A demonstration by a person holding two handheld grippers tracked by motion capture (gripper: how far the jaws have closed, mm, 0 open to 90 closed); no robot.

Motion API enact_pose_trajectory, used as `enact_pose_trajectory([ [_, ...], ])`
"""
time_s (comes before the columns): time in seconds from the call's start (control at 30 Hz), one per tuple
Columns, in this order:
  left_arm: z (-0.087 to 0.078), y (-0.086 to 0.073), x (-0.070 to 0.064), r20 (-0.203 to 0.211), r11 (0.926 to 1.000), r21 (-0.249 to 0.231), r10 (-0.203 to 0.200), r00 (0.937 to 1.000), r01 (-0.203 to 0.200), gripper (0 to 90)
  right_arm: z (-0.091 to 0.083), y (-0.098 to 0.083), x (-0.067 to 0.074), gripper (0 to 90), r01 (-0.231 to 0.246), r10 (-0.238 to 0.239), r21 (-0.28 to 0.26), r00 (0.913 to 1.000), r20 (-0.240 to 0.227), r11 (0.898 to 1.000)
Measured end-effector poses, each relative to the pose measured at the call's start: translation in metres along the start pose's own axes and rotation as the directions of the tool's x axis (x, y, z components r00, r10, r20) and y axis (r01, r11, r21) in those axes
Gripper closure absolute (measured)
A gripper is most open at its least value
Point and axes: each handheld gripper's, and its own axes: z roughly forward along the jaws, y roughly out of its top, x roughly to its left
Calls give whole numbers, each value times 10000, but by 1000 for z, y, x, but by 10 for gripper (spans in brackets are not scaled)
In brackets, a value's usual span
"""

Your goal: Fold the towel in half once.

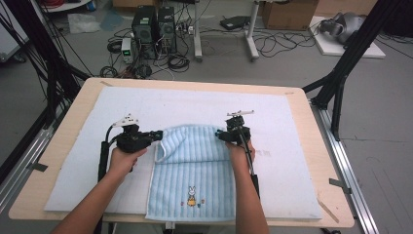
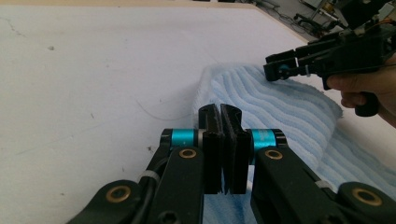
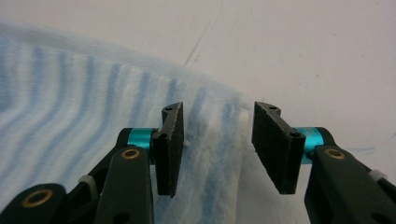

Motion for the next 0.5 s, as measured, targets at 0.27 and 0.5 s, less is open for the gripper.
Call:
enact_pose_trajectory([
  [0.27,-1,0,2,72,10000,-20,-26,10000,26,870,-1,-3,4,860,829,-831,145,9965,70,9964],
  [0.5,-16,2,5,452,9996,-121,-256,9986,262,870,-31,-10,5,859,1077,-1163,-983,9894,-873,9893],
])
